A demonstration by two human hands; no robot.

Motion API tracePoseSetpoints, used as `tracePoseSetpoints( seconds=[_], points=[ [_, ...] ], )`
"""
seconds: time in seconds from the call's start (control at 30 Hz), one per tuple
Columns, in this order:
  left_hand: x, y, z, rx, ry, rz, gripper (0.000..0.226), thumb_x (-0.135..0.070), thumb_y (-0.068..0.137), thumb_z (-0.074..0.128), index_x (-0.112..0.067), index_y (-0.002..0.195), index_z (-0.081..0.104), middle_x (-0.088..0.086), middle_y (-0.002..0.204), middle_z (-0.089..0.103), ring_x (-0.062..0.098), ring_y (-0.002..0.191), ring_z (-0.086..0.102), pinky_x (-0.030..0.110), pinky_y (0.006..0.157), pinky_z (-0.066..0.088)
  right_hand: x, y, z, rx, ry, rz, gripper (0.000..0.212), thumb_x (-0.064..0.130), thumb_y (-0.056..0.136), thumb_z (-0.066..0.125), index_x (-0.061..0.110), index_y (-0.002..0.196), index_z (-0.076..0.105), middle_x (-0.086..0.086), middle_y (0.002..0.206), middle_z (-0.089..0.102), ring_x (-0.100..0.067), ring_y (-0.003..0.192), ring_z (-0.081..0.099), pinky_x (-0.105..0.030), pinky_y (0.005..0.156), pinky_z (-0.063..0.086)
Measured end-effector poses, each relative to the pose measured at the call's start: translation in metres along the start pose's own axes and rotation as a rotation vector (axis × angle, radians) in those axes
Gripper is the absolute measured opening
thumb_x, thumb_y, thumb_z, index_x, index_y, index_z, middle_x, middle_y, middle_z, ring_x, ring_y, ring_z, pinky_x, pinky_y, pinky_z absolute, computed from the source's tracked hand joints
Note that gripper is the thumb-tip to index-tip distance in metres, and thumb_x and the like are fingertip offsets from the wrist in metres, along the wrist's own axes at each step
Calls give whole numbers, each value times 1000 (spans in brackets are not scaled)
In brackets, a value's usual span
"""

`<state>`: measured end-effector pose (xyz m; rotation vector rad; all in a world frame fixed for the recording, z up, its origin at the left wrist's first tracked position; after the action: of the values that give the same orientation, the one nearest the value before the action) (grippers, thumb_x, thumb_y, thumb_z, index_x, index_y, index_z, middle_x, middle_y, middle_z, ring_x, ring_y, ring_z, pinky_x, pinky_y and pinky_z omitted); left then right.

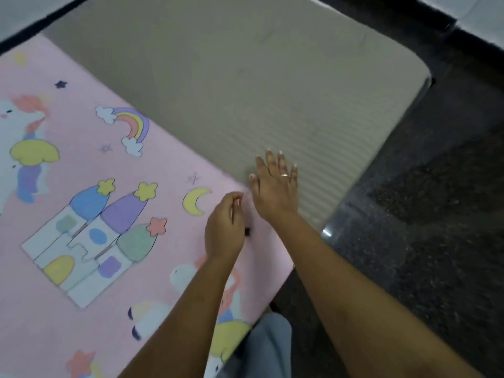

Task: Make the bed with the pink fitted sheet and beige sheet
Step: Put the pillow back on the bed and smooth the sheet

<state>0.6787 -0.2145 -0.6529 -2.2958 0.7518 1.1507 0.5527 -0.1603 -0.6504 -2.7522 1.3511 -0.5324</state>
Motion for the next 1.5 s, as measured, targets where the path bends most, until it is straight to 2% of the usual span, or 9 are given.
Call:
tracePoseSetpoints(
  seconds=[0.2, 0.3, 0.47, 0.63, 0.73, 0.87, 1.1, 1.3, 1.5],
  points=[
    [-9, 93, 57, 119, 356, 141, 57, -44, 94, 31, -15, 144, 37, 6, 152, 33, 24, 142, 22, 41, 114, 20, -49, 54, 27, 161, -209, -275, 65, 55, 91, 7, 33, 150, 24, 6, 159, 19, -21, 147, 14, -47, 116, 6],
    [12, 94, 61, 150, 644, 130, 59, -47, 97, 29, -24, 150, 20, -1, 158, 18, 20, 146, 10, 47, 114, 12, -94, 57, 18, 33, -227, 16, 64, 59, 92, 18, 32, 151, 21, 4, 158, 20, -27, 146, 15, -50, 115, 5],
    [12, 83, 61, 66, 686, 4, 62, -42, 93, 19, -16, 148, 28, 6, 156, 25, 26, 145, 19, 59, 109, 17, -140, 72, -15, -98, -162, 511, 71, 51, 91, 19, 15, 151, 23, -10, 158, 19, -36, 145, 11, -56, 115, 7],
    [-15, 108, 85, 32, 609, 71, 58, -26, 88, 28, -5, 141, 40, 11, 149, 37, 30, 139, 32, 55, 109, 23, -41, 112, 14, 69, -118, -128, 65, 46, 90, 12, 23, 148, 32, -3, 155, 29, -26, 143, 25, -51, 113, 17],
    [-10, 114, 89, 55, 639, 77, 59, -30, 90, 28, -5, 142, 38, 12, 150, 35, 28, 140, 31, 48, 111, 26, -44, 116, 25, 114, -189, -284, 57, 48, 95, 19, 31, 148, 30, 5, 155, 30, -20, 143, 27, -47, 114, 16],
    [1, 112, 86, 82, 732, 136, 62, -44, 95, 26, -10, 147, 29, 8, 154, 29, 24, 142, 25, 41, 113, 17, -135, 127, -8, -7, -228, -57, 60, 56, 94, 24, 34, 149, 26, 4, 156, 27, -24, 144, 22, -47, 115, 12],
    [-24, 108, 105, 55, 695, -52, 64, -38, 92, 25, -7, 147, 28, 9, 154, 28, 29, 143, 23, 54, 110, 23, -250, 140, -71, -113, -175, 476, 68, 53, 91, 18, 23, 152, 19, -8, 159, 16, -33, 146, 12, -54, 116, 11],
    [-65, 104, 154, 128, 620, -18, 65, -40, 91, 24, -13, 150, 22, 4, 157, 19, 25, 146, 11, 54, 113, 14, -128, 125, -18, 101, -179, -241, 62, 51, 92, 19, 27, 146, 36, -3, 153, 34, -26, 142, 29, -49, 112, 19],
    [-73, 103, 168, 87, 614, -173, 61, -43, 97, 22, -20, 152, 10, -4, 160, 7, 19, 147, -2, 50, 115, 2, -178, 157, -32, 15, -221, -308, 56, 56, 93, 30, 34, 144, 38, 5, 150, 39, -22, 140, 34, -45, 113, 20]
  ],
)
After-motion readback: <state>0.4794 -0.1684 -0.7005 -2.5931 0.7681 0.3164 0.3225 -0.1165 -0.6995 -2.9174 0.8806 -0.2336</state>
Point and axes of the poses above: each hand's wrist, its own y-axis towards the middle knuckle, its own z-axis out of the palm, x = y × z, the point moved 5 cm from there along y, towards the middle knuckle
